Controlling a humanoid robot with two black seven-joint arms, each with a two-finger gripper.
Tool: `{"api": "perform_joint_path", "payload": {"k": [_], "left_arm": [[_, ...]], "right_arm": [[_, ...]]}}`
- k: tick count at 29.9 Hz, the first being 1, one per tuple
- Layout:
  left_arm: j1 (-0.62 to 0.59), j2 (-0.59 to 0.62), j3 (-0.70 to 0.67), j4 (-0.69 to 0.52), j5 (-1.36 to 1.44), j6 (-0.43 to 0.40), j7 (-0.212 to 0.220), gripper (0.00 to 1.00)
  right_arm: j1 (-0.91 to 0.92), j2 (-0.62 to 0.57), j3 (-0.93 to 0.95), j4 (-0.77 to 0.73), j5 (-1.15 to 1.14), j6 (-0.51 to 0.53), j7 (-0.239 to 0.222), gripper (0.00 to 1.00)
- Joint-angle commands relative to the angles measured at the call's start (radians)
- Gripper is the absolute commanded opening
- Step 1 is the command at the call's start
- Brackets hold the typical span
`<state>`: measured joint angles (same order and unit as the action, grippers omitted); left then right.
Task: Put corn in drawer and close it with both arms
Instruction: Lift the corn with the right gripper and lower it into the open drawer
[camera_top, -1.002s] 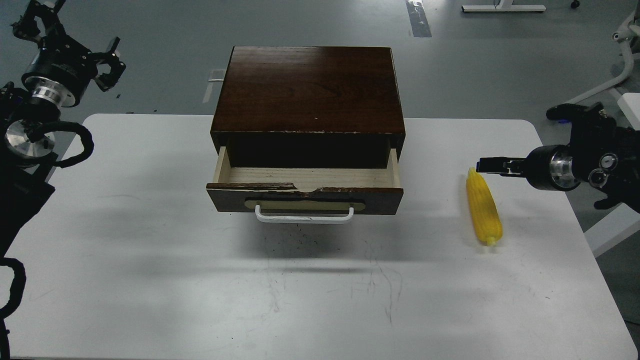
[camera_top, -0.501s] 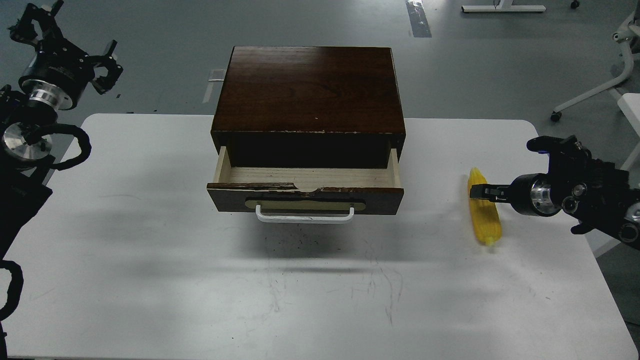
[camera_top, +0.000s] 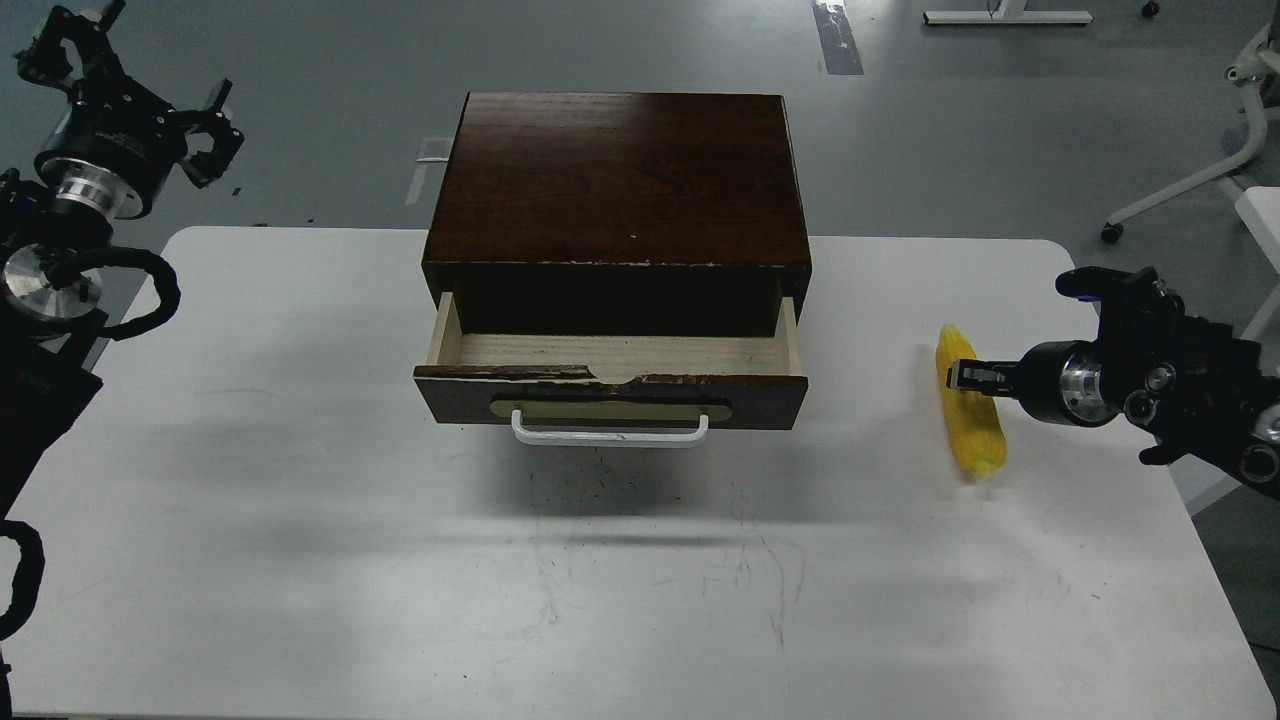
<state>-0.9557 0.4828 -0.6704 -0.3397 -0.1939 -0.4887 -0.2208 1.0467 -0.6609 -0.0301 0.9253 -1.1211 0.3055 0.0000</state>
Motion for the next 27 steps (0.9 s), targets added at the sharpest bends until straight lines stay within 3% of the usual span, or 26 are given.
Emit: {"api": "perform_joint_path", "payload": {"k": [1,7,13,27], "left_arm": [[0.005,0.0,0.04,-0.018,0.02,0.0,0.009,0.98],[-0.001,0.026,0.103,-0.041,0.021,0.0,0.001,0.98],[-0.009,0.034,0.101,-0.041,0.014,0.0,0.001,0.98],[0.005,0.036,0.069,-0.039,-0.007,0.0,-0.006,0.98]], "right_arm": [[0.079,-0.058,-0.001,0.041,-0.003,0.001,0.021,0.09],[0.343,-0.143,-0.005,0.162,-0.025,0.0,0.044,0.01],[0.556,-0.123,-0.004,0.196,-0.218,0.0,0.127,0.01],[0.656,0.277,-0.014,0.323,-0.646,0.0,0.225,0.01]]}}
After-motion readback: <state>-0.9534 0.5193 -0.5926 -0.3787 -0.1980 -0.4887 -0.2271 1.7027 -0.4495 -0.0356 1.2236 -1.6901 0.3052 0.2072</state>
